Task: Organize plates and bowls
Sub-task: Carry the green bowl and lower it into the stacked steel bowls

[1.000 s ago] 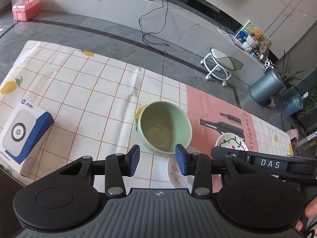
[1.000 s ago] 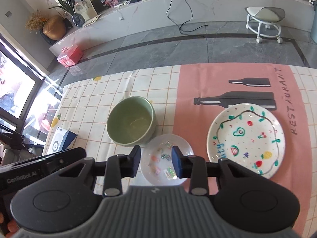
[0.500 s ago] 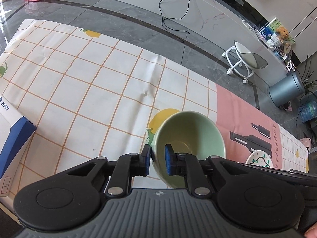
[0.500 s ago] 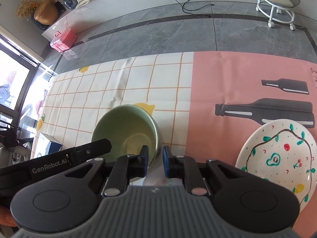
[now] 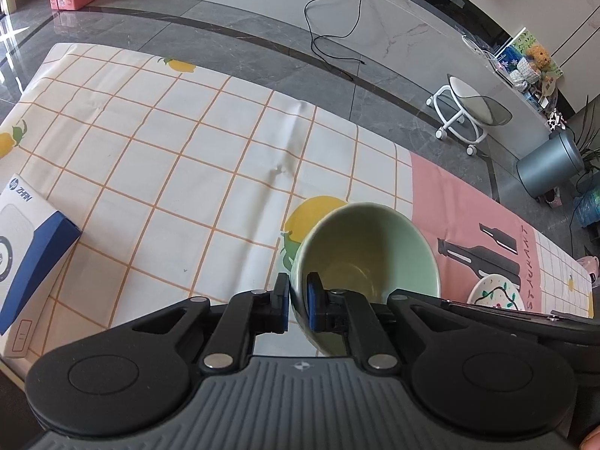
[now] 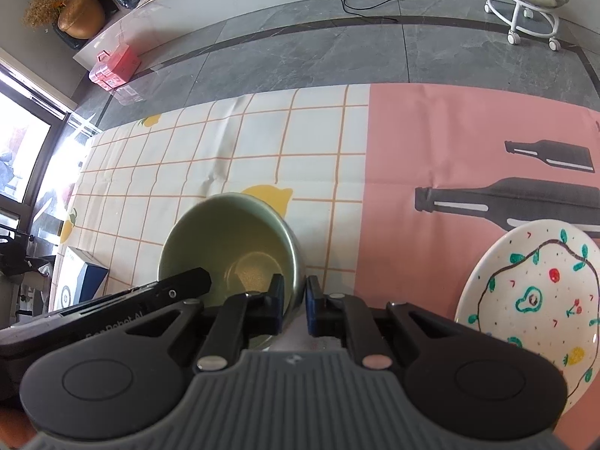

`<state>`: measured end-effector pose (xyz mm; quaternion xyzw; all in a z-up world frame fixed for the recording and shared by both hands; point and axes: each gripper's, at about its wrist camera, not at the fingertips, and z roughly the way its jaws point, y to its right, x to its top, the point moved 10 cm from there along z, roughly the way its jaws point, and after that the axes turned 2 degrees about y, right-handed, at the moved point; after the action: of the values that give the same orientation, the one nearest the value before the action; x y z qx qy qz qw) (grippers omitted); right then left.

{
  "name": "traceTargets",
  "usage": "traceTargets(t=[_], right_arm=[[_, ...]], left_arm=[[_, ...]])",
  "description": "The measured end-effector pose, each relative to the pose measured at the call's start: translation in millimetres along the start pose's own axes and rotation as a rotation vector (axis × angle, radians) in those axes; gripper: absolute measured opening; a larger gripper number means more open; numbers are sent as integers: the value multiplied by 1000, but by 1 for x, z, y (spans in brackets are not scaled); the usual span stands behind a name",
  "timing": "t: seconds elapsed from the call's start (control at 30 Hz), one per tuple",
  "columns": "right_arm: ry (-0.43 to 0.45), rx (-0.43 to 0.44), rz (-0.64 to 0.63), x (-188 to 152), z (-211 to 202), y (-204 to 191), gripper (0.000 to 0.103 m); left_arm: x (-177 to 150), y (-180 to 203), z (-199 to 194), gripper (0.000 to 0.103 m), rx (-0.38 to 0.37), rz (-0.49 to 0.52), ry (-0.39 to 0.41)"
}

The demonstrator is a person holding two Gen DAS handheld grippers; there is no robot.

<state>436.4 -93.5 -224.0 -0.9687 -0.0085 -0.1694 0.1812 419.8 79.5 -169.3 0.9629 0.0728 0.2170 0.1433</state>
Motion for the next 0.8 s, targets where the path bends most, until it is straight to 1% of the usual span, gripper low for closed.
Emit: traceTargets(t=[0.17, 0.33, 0.43, 0.5, 0.63, 0.73, 0.8], right_arm=[[-1, 30, 6, -15, -35, -12, 9], [6, 35, -16, -44, -85, -25, 8], [11, 50, -36, -69, -120, -32, 8], [0, 67, -59, -89, -143, -36, 9], [-19, 101, -99, -133, -181, -40, 9], [-32, 111, -124, -166, -196, -40, 9], [-55, 116, -128, -190, -198, -37, 9]], left_arm=[[-11, 10, -47, 10, 27, 20, 31], [-39, 25, -102, 10, 47, 60, 50], [-62, 32, -133, 10, 47, 68, 47], [-83, 39, -155, 11, 51, 94, 36], [-123, 46, -182, 11, 67, 121, 4], [-154, 45, -194, 11, 77, 121, -26], [-170, 43, -196, 11, 77, 124, -44]])
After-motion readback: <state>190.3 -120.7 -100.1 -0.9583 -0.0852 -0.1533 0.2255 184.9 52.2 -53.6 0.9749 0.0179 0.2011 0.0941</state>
